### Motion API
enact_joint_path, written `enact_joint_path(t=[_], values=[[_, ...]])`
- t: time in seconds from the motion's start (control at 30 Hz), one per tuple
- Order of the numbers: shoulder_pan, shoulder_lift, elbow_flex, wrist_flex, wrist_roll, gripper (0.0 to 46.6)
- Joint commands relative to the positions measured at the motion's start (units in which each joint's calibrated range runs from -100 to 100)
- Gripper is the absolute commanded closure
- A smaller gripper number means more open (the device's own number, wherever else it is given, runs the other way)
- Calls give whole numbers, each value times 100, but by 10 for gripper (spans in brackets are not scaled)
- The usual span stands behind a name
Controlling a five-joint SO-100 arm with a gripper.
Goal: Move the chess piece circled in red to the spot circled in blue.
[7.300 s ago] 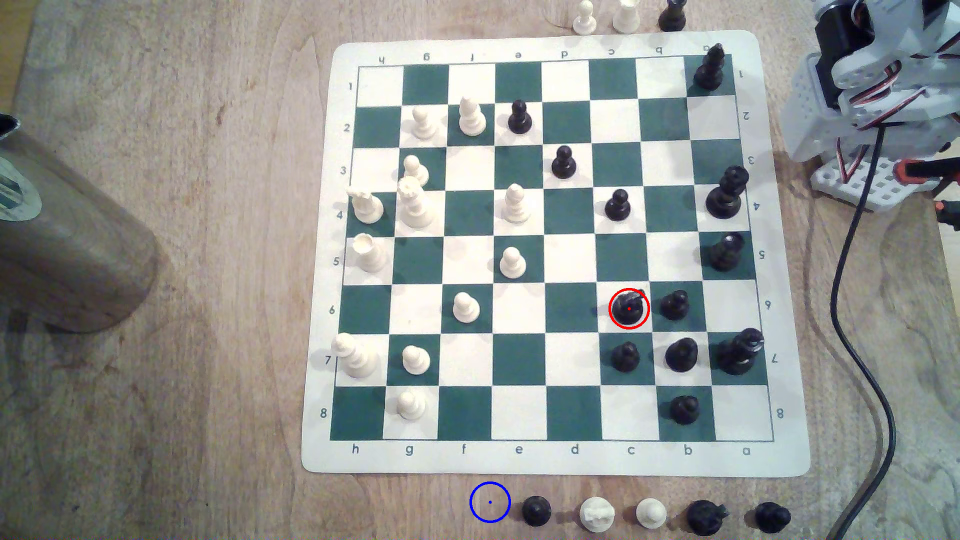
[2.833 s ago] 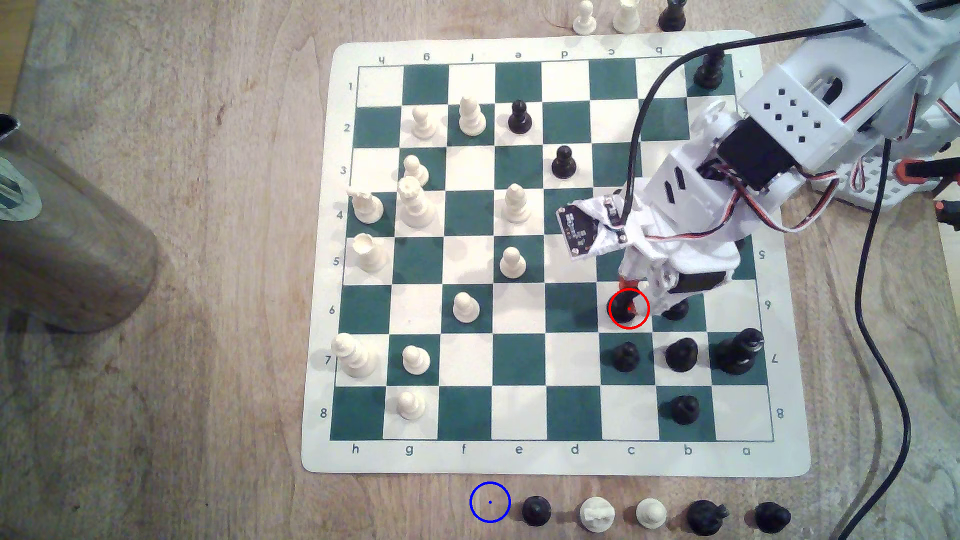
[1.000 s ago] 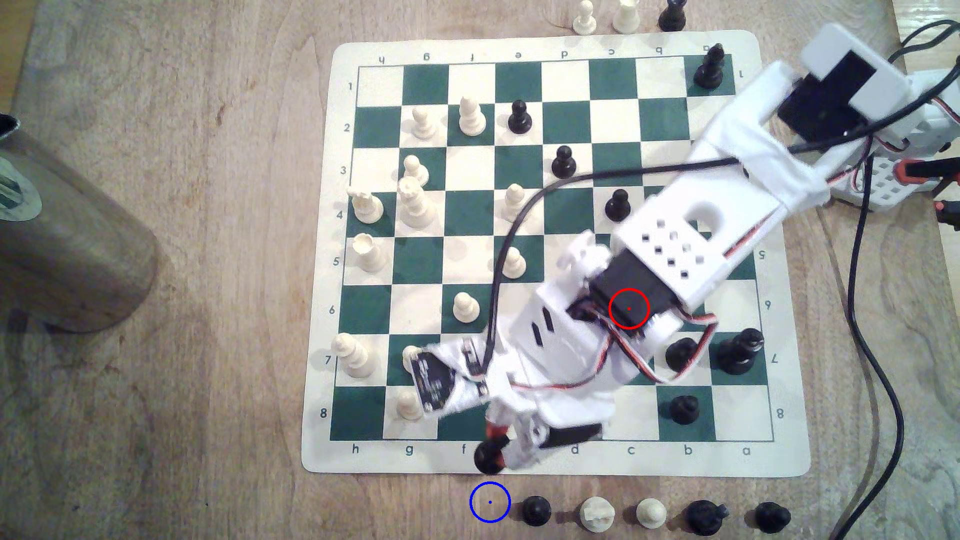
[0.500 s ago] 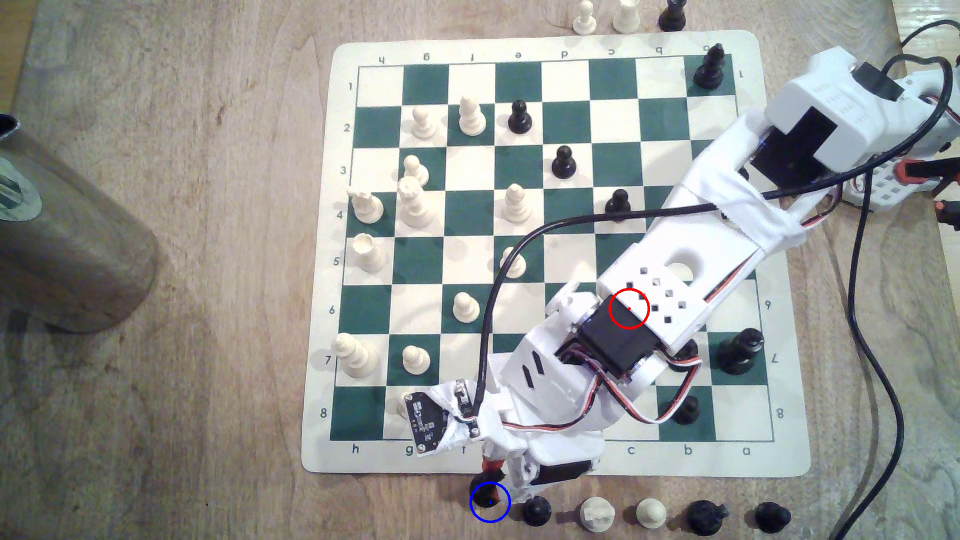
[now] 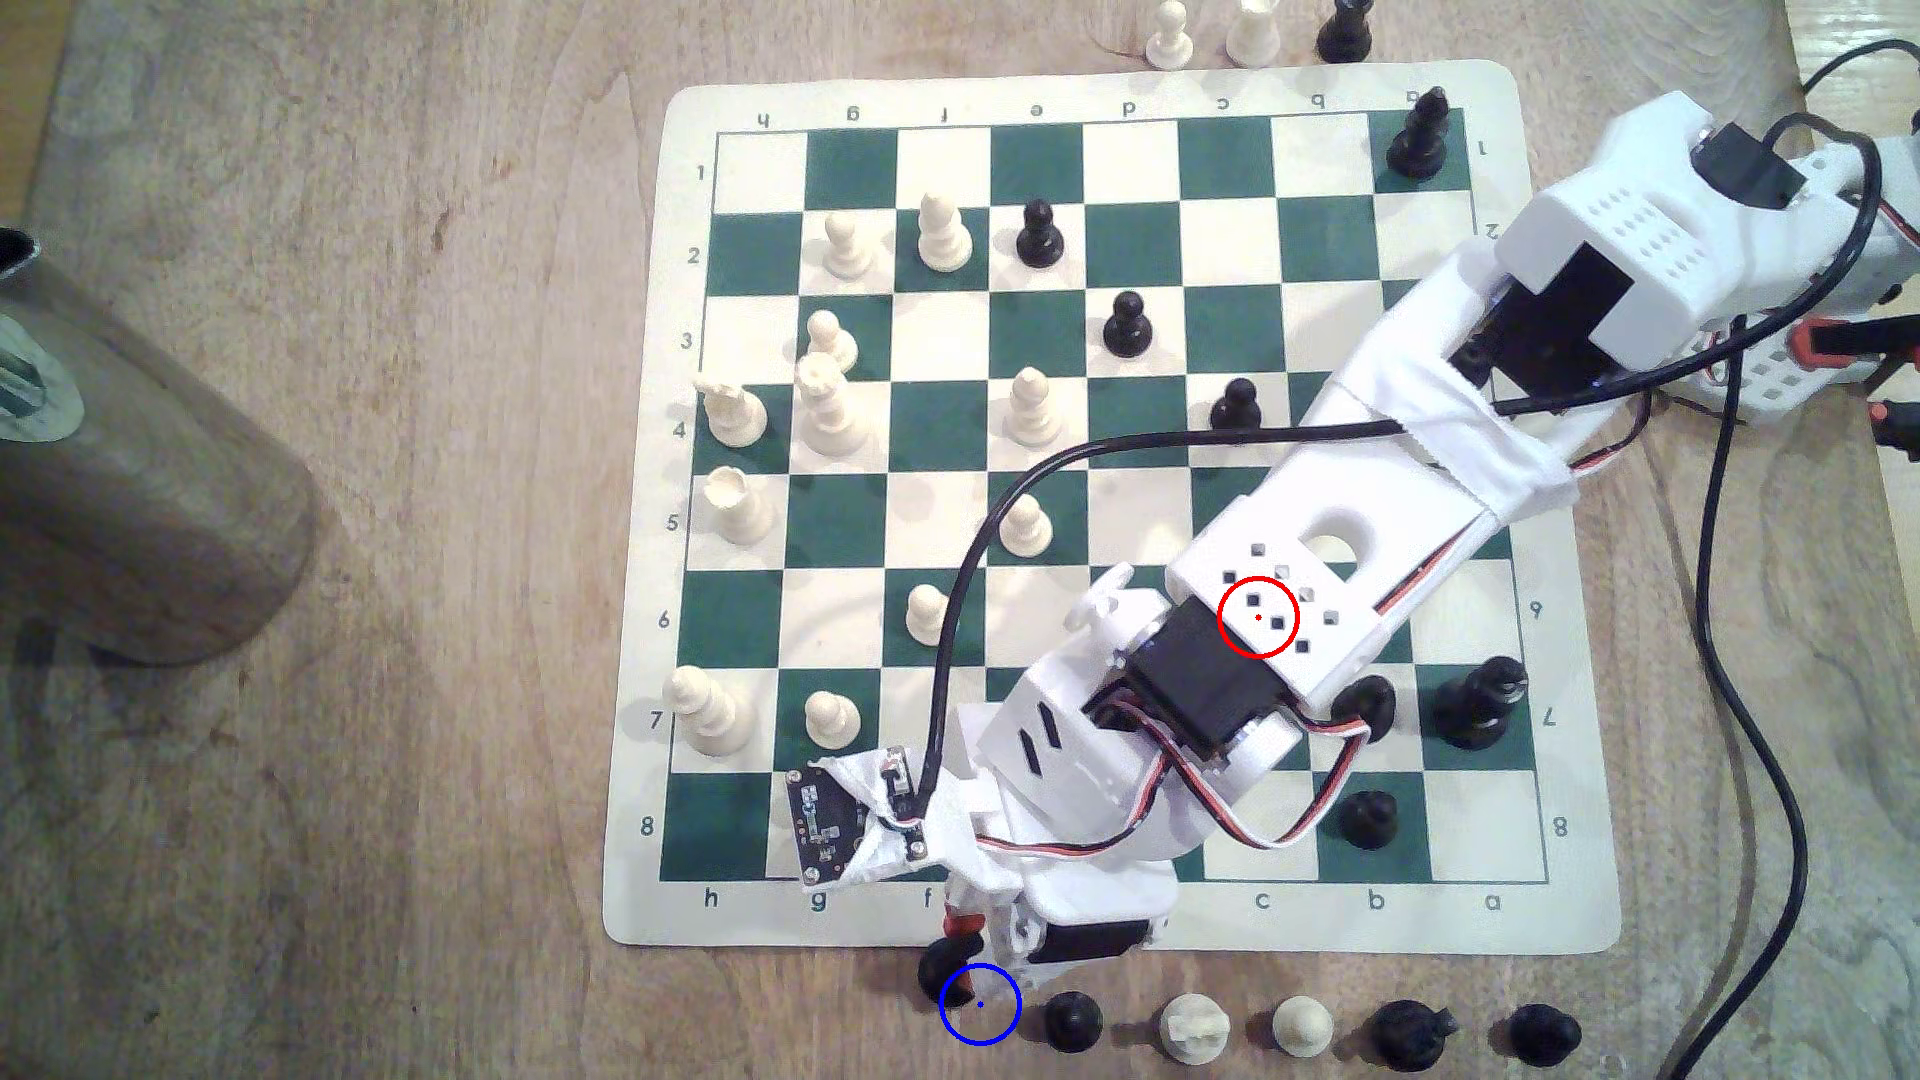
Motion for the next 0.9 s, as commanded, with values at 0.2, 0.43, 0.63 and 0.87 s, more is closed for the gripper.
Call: enact_joint_path(t=[0.2, 0.43, 0.63, 0.87], values=[[-104, -217, -626, -75, -73, 463], [-80, -183, -581, -108, -107, 440], [-88, -174, -553, -133, -107, 444], [-104, -115, -472, -141, -117, 437]])
